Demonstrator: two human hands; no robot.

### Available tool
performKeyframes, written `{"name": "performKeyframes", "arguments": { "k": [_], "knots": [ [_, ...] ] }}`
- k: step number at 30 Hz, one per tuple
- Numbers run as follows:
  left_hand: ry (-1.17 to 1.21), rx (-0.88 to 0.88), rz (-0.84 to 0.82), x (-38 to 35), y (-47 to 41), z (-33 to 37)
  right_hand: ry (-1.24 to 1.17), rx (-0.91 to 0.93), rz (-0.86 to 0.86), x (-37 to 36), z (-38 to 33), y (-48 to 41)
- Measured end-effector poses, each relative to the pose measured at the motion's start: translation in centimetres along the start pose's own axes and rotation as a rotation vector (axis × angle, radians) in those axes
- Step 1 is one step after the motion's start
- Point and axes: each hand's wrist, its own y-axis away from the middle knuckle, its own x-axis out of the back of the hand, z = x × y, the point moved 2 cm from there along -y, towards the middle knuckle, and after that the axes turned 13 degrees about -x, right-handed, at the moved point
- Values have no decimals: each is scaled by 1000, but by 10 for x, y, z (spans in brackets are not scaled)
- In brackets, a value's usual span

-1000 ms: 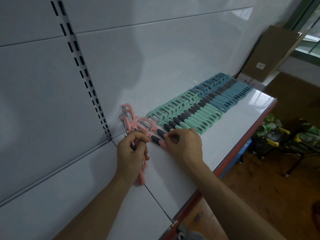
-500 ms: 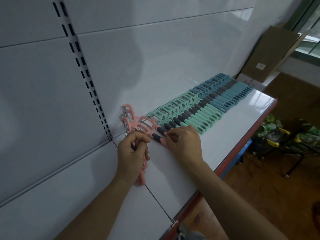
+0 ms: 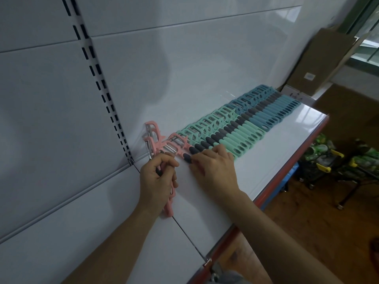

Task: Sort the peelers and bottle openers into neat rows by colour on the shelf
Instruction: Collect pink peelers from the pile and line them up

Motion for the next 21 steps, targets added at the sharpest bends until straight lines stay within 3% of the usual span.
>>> {"name": "performKeyframes", "arguments": {
  "k": [9,15,21],
  "knots": [
    [4,-18,0,-1,0,0,-215,-31,-4,-9,1,-1],
    [55,-7,-3,-1,0,-3,-243,-141,-5,-11,7,-8],
    [32,-24,-4,-1,-1,-3,-163,-64,14,-10,7,-6]
  ]
}}
